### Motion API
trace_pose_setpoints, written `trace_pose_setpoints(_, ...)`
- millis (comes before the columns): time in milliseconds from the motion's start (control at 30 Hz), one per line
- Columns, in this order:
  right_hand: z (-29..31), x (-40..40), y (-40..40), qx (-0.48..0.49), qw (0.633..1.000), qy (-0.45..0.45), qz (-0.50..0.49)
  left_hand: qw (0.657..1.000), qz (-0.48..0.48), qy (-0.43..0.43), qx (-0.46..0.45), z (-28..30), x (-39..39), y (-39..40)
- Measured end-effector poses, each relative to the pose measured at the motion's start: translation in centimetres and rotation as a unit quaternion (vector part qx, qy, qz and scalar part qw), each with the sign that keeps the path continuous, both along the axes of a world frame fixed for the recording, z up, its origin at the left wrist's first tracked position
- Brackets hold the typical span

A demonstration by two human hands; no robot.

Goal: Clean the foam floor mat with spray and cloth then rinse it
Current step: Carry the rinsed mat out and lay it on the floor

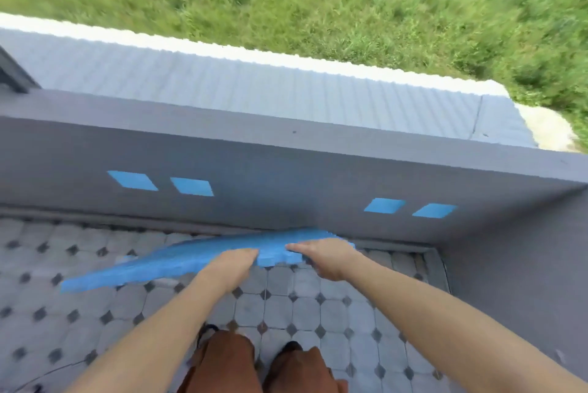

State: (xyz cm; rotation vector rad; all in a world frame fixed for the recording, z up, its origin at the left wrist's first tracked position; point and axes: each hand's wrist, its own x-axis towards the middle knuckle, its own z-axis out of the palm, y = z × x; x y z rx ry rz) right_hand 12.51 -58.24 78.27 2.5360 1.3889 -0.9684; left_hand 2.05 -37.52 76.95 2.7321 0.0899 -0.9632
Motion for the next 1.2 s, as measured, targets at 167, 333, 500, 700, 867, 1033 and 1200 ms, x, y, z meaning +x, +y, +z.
trace_pose_setpoints(167,-1.3,0.5,11.0,0.008,0.992,-0.035,0.123,0.993,0.118,-0.012,0.009,-0.4,-4.1,7.9)
trace_pose_setpoints(333,-4.6,0.8,21.9,0.034,0.975,-0.025,0.219,0.975,0.224,-0.007,0.001,-2.8,-7.4,15.8)
trace_pose_setpoints(500,-7.3,0.8,32.6,0.091,0.937,-0.047,0.333,0.948,0.317,-0.036,0.014,-5.0,-9.9,22.3)
trace_pose_setpoints(700,-15.9,2.8,42.2,0.129,0.887,-0.045,0.441,0.918,0.392,-0.022,0.063,-13.7,-9.3,27.5)
trace_pose_setpoints(867,-25.7,5.9,48.3,0.127,0.849,-0.069,0.508,0.908,0.409,-0.016,0.09,-24.2,-7.1,30.9)
trace_pose_setpoints(1033,-35.8,4.2,48.3,0.087,0.824,-0.043,0.558,0.883,0.459,-0.009,0.1,-34.9,-9.3,28.9)
trace_pose_setpoints(1200,-42.7,2.4,43.8,0.06,0.818,-0.023,0.572,0.867,0.494,0.024,0.063,-40.8,-10.2,24.2)
